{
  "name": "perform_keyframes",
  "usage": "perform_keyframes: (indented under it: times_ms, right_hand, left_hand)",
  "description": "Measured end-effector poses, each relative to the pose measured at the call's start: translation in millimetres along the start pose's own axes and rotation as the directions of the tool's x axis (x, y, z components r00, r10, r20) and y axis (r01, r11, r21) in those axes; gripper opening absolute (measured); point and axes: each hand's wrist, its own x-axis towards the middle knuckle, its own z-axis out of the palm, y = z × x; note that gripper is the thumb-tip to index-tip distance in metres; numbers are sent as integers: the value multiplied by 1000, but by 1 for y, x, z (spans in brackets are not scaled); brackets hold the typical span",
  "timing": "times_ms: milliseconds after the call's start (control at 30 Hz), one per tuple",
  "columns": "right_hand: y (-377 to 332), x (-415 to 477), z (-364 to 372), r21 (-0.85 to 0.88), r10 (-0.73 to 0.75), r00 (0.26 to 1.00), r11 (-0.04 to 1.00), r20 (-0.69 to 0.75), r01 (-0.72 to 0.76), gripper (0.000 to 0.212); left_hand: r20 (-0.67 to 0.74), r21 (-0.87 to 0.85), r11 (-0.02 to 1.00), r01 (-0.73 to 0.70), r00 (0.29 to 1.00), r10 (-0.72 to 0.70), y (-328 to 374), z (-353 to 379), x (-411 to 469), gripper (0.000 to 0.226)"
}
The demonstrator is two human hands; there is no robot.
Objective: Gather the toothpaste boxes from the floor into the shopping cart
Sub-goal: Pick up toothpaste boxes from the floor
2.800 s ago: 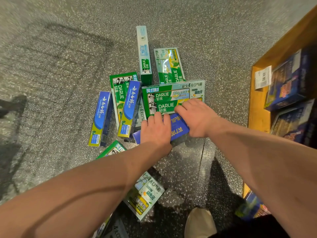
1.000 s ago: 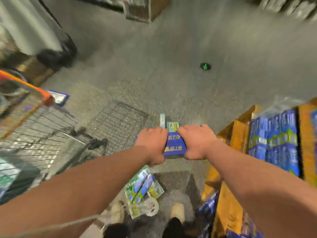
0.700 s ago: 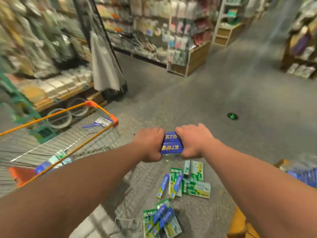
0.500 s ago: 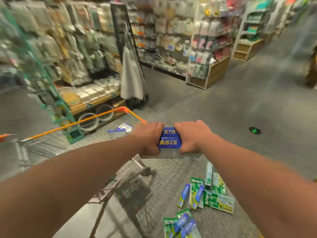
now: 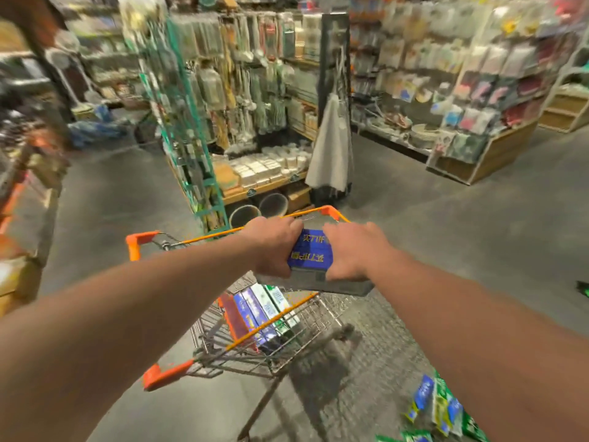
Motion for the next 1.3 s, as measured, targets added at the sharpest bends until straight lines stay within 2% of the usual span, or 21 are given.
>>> perform_keyframes:
  times_ms: [300,533,633,867,1100,1200,1233,1300]
  right_hand:
    - [19,163,57,32,-11,1000,999,-4,11,52]
    - [54,257,136,91,97,988,990,119,-108,66]
    - [61,280,173,110,175,968,974,182,-197,66]
    - [54,330,305,102,412,863,884,291,-456,75]
    - [26,361,429,71,448,767,842,460,-535,76]
    - [15,365,467,40,467,695,814,547,-580,80]
    - [12,365,478,30,474,666,802,576,-597,78]
    - [5,363,496,24,499,626,770,599,-637,56]
  left_hand:
    - [48,13,999,51,998,-51,-100,82,117,67]
    - [162,16,1000,-27,987,24,-135,170,223,65]
    - [204,12,996,-91,975,86,-140,215,260,61]
    - [264,30,952,-305,921,287,-148,351,335,67]
    - [384,24,916,-400,850,361,-143,483,347,76]
    - [432,-19,910,-414,818,381,-137,521,344,78]
    - [447,-28,906,-423,805,390,-135,530,343,77]
    - [482,-51,890,-452,769,419,-130,546,341,81]
